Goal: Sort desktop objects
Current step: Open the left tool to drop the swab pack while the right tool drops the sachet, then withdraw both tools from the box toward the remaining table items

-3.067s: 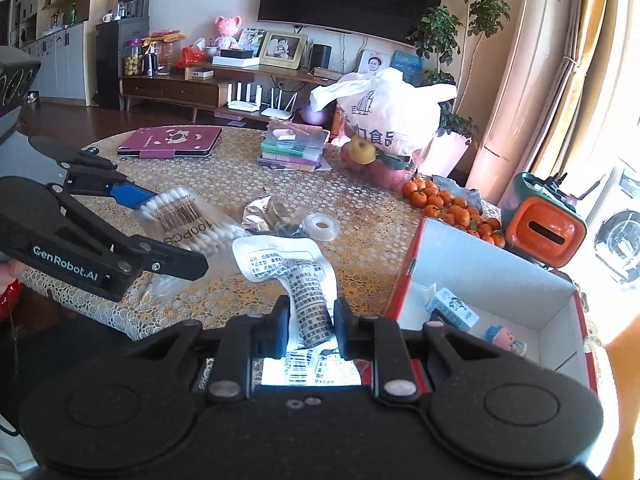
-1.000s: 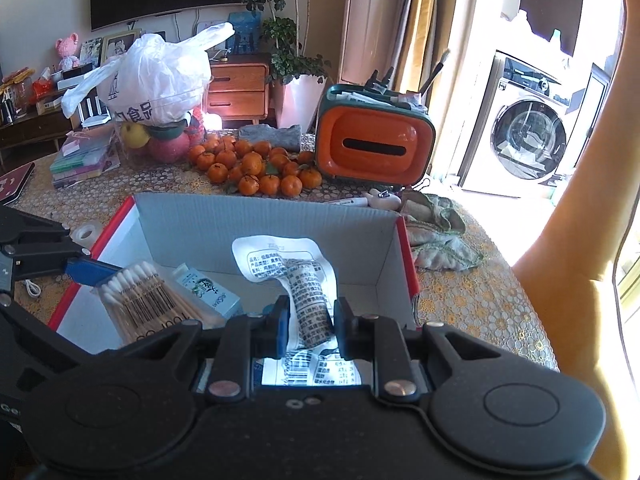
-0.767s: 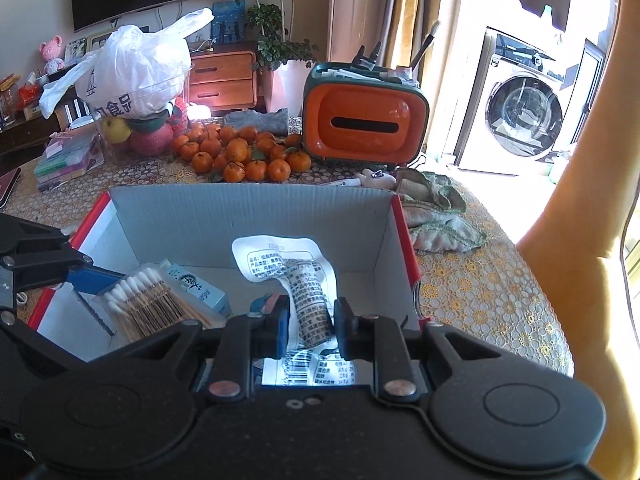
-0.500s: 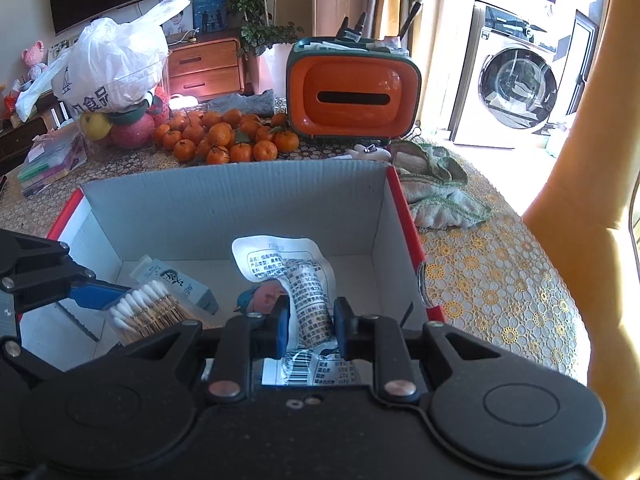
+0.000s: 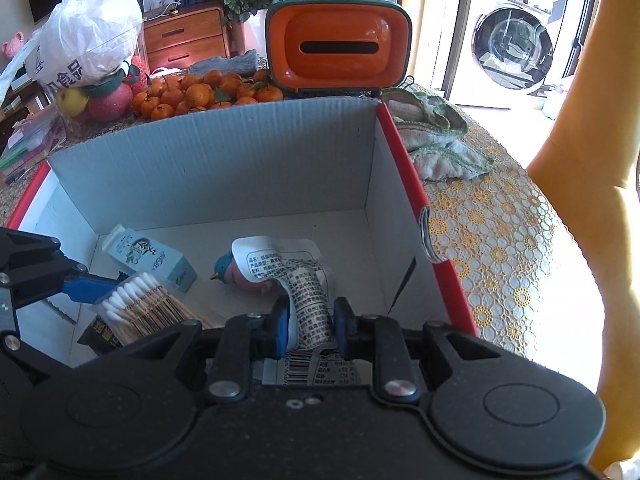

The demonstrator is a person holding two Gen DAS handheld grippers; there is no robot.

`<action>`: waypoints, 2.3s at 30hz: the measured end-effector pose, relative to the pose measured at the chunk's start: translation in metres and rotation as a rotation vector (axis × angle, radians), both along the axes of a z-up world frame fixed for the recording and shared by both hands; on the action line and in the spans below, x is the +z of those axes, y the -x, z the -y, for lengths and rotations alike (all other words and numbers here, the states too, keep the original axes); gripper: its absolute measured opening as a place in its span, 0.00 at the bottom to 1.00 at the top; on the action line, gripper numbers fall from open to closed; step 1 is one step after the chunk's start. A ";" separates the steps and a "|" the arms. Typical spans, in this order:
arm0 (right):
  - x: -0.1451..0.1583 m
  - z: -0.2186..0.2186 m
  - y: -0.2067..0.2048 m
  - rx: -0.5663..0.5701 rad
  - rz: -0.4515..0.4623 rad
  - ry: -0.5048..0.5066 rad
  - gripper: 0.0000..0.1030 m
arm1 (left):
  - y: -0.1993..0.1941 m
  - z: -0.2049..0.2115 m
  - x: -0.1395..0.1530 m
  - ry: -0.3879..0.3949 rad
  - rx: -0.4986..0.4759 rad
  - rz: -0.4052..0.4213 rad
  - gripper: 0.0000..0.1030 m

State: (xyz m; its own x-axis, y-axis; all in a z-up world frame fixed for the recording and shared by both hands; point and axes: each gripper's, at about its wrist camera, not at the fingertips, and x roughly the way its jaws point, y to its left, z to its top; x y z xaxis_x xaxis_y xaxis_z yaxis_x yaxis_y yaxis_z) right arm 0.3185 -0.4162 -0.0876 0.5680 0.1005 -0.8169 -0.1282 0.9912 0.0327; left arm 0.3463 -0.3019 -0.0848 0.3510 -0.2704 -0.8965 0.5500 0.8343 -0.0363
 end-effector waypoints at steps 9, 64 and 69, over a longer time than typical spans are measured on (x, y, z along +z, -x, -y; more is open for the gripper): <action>-0.001 -0.001 -0.004 -0.004 -0.031 -0.004 0.22 | -0.006 0.000 -0.007 -0.014 0.010 -0.068 0.68; 0.089 -0.039 0.108 -0.004 0.112 -0.075 0.70 | 0.132 -0.093 0.100 0.154 0.097 0.191 0.78; 0.094 -0.044 0.125 0.004 0.132 -0.106 0.72 | 0.151 -0.108 0.109 0.181 0.121 0.236 0.84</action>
